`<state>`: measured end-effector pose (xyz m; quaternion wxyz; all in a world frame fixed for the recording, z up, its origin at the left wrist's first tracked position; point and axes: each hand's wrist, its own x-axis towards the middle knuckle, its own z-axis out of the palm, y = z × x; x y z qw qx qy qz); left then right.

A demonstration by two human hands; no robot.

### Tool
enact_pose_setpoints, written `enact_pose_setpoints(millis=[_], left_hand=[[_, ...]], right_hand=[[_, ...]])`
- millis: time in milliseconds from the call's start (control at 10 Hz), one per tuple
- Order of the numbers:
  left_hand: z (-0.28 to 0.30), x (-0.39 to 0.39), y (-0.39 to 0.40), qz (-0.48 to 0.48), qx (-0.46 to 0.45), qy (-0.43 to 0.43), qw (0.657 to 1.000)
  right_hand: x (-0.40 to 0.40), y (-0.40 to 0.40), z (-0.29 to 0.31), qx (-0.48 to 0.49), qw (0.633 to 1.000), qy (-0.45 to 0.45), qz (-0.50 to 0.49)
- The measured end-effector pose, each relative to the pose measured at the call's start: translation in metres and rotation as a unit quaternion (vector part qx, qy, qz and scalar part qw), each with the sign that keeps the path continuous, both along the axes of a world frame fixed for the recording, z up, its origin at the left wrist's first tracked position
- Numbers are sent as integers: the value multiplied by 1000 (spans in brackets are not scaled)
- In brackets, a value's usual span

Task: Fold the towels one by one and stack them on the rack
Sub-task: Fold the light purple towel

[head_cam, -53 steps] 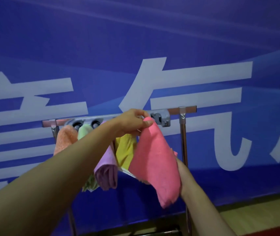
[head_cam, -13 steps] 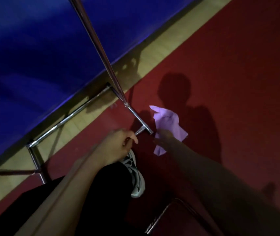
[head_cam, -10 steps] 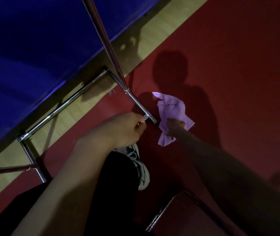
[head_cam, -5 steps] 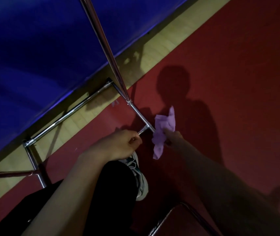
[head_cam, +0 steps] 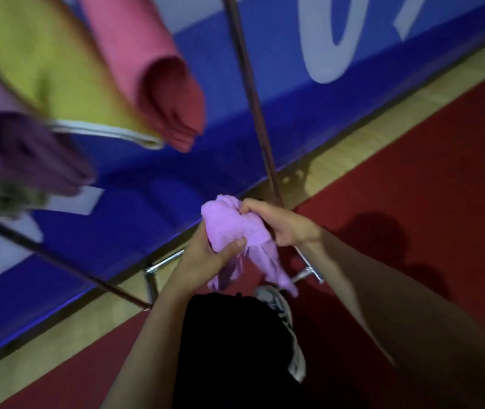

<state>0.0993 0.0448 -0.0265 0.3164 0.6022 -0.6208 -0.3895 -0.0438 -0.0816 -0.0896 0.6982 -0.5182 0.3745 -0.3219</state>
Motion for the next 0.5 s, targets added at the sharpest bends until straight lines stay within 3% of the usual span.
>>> enact_pose_setpoints(millis=[100,200,300,400,500], left_hand=[[34,41,38,146,-28,18,989],[48,84,76,255,-26,105,961],[46,132,117,288,-15,191,938],[43,176,154,282,-27,252,925],[43,209,181,229,-65,229,944]], right_hand=[[45,40,43,-74,970,138,-187],[80,58,96,-106,983,103,108],[138,92,120,-259,920,150,252],[184,127,134,-403,836,227,294],[229,140,131,-425,837,231,254]])
